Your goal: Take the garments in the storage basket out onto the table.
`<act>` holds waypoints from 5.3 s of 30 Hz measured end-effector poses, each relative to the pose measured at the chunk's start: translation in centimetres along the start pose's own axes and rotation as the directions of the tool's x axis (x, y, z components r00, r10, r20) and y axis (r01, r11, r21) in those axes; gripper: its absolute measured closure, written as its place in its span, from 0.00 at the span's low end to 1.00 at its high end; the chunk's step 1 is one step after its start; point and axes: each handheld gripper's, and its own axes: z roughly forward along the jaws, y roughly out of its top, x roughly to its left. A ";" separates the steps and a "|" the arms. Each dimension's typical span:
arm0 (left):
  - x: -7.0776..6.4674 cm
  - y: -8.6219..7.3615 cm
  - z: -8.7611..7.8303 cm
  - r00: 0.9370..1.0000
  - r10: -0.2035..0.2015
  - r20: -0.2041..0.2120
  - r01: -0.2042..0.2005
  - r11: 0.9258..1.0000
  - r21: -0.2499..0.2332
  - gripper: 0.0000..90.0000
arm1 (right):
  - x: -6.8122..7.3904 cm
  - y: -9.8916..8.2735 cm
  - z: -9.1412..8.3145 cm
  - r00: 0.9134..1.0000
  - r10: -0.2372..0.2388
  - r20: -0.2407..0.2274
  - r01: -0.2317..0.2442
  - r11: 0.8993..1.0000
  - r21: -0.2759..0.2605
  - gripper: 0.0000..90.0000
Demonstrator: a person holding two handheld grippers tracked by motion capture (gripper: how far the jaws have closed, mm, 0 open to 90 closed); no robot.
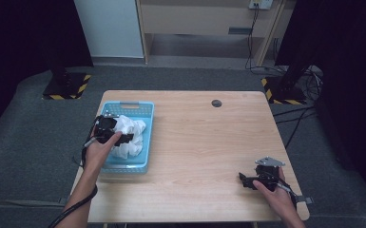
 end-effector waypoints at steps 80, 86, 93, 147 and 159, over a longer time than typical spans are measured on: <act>-1.0 1.3 0.9 0.984 0.121 -0.130 -0.108 0.989 0.104 0.75 | 0.0 0.0 0.0 1.000 -0.004 -0.005 0.004 1.000 0.000 0.00; -1.3 1.5 -0.2 0.984 0.125 -0.127 -0.119 0.991 0.055 0.76 | -0.1 0.0 0.0 1.000 -0.004 -0.005 0.004 1.000 0.000 0.00; -1.5 1.6 -1.8 0.985 0.119 -0.126 -0.120 0.993 0.000 0.76 | 0.0 0.0 0.0 1.000 -0.003 -0.005 0.003 1.000 0.000 0.00; -7.0 2.8 -6.3 0.990 0.140 -0.007 -0.137 0.952 -0.273 0.76 | 0.0 0.0 0.0 1.000 -0.003 -0.004 0.003 1.000 0.000 0.00; -9.7 3.7 -4.9 0.983 0.185 0.014 -0.175 0.947 -0.268 0.76 | 0.0 0.0 0.0 1.000 -0.003 -0.004 0.004 1.000 0.000 0.00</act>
